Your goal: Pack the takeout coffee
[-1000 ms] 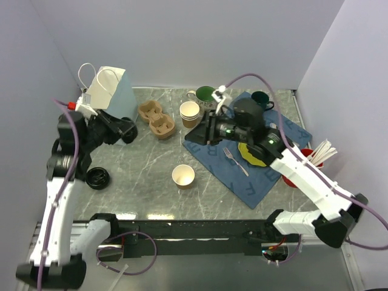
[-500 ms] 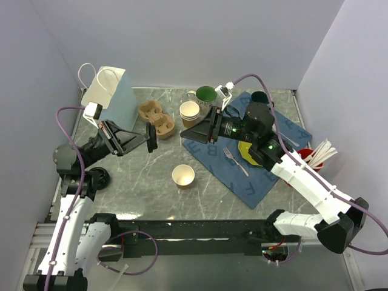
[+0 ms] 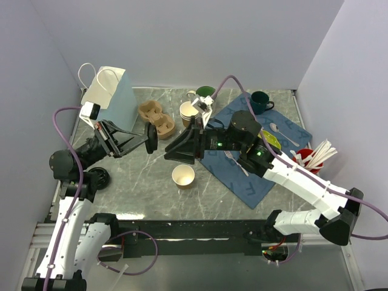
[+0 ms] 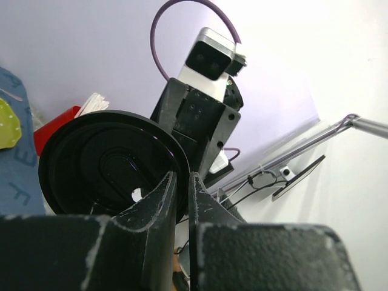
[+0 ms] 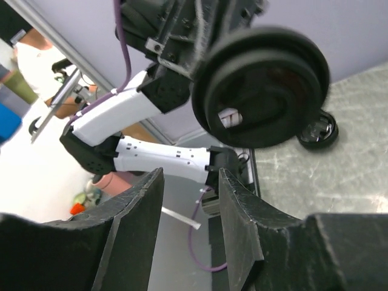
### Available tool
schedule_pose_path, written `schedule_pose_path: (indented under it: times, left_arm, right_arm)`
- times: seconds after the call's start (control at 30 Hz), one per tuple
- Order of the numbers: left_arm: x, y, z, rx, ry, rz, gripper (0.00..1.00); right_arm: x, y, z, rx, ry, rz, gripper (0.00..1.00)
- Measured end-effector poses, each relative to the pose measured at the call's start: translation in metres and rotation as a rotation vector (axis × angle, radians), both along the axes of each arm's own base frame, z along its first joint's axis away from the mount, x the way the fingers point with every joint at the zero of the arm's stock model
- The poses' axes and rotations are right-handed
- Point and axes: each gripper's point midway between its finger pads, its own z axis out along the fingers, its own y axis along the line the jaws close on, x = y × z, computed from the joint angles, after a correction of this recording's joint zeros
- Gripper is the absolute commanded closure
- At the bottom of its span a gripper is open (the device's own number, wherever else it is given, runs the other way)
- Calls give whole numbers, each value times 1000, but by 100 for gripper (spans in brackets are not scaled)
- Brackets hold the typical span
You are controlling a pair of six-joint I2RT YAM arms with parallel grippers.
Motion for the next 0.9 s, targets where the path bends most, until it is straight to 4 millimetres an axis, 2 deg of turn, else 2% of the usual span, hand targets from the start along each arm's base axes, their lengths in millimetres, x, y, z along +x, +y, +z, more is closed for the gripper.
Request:
schedule_pose_path:
  times: [0.1, 0.27, 0.47, 0.67, 0.9]
  left_arm:
    - [2, 1, -1, -28, 17, 6, 99]
    - [4, 0, 1, -63, 37, 9, 99]
    - [3, -2, 4, -87, 43, 1, 99]
    - [8, -4, 4, -111, 54, 6, 99]
    - [10, -5, 6, -141, 63, 12, 99]
  right_arm:
    - [-2, 10, 4, 5, -35, 6, 53]
    - [1, 16, 2, 4, -87, -23, 55]
    - [3, 19, 13, 52, -171, -47, 57]
    - [8, 23, 10, 46, -201, -64, 59]
    - [12, 26, 8, 42, -216, -79, 56]
